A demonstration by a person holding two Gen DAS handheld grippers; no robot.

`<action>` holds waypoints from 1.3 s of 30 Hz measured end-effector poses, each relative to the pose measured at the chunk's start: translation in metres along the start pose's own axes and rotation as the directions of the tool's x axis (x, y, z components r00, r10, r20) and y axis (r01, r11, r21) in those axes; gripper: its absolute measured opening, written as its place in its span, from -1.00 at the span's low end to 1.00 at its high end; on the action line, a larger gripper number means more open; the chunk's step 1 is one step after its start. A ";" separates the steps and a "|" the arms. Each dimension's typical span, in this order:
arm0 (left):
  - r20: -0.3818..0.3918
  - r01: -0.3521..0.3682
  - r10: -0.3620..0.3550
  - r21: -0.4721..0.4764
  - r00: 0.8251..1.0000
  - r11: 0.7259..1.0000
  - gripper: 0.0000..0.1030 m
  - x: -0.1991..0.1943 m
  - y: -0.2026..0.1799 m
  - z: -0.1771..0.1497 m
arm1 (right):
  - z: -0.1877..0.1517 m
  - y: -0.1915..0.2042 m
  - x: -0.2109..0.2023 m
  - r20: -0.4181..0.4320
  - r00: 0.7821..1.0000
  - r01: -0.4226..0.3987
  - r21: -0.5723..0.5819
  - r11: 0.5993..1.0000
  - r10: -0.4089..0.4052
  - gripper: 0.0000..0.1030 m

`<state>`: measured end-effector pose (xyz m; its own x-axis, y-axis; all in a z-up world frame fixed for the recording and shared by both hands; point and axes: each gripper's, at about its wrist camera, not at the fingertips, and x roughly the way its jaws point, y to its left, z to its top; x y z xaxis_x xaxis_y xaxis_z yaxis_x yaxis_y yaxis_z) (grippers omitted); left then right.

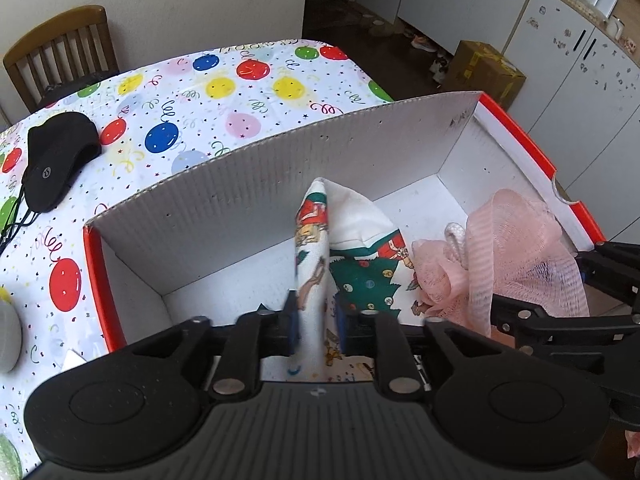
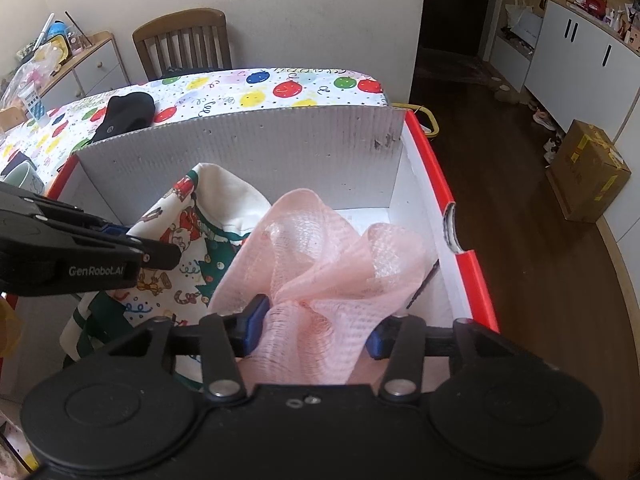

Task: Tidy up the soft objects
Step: 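Open both grippers to release the bag and puff inside the box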

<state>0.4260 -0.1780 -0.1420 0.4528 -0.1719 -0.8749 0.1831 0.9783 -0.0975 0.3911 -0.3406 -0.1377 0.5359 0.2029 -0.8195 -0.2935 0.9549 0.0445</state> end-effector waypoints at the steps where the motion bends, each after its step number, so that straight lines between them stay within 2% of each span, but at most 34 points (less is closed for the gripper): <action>1: 0.004 0.001 -0.001 0.000 1.000 1.000 -0.25 0.000 0.000 0.000 | 0.000 0.000 -0.001 0.001 1.000 -0.001 0.002 1.000 0.001 -0.01; 2: 0.009 0.003 -0.003 -0.001 1.000 1.000 0.17 -0.001 0.000 0.000 | 0.000 -0.001 -0.002 0.002 1.000 -0.003 0.004 1.000 0.003 0.02; 3: 0.016 0.003 -0.003 -0.001 1.000 1.000 0.30 -0.003 -0.001 0.000 | 0.000 -0.001 -0.004 0.005 1.000 -0.003 0.007 1.000 0.003 0.08; 13: 0.089 0.018 -0.022 0.037 0.996 0.999 0.30 -0.031 -0.007 -0.001 | 0.002 -0.003 -0.033 0.043 0.999 -0.020 0.008 1.000 0.020 0.41; 19: 0.141 0.019 -0.025 0.042 0.990 0.999 0.30 -0.057 -0.002 -0.006 | 0.004 -0.001 -0.061 0.092 0.995 -0.036 0.024 0.999 0.034 0.49; 26: 0.221 0.029 -0.041 0.060 0.974 0.998 0.30 -0.099 0.007 -0.017 | 0.003 0.011 -0.098 0.164 0.985 -0.062 0.036 0.997 0.056 0.57; 39: 0.325 0.067 -0.087 0.070 0.942 0.995 0.30 -0.180 0.048 -0.052 | -0.004 0.071 -0.149 0.272 0.957 -0.107 0.018 0.994 0.098 0.72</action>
<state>0.3080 -0.0943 -0.0134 0.6944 -0.2843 -0.6611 0.2737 0.9540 -0.1227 0.2868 -0.3039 -0.0144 0.6995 0.3465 -0.6250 -0.3347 0.9316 0.1419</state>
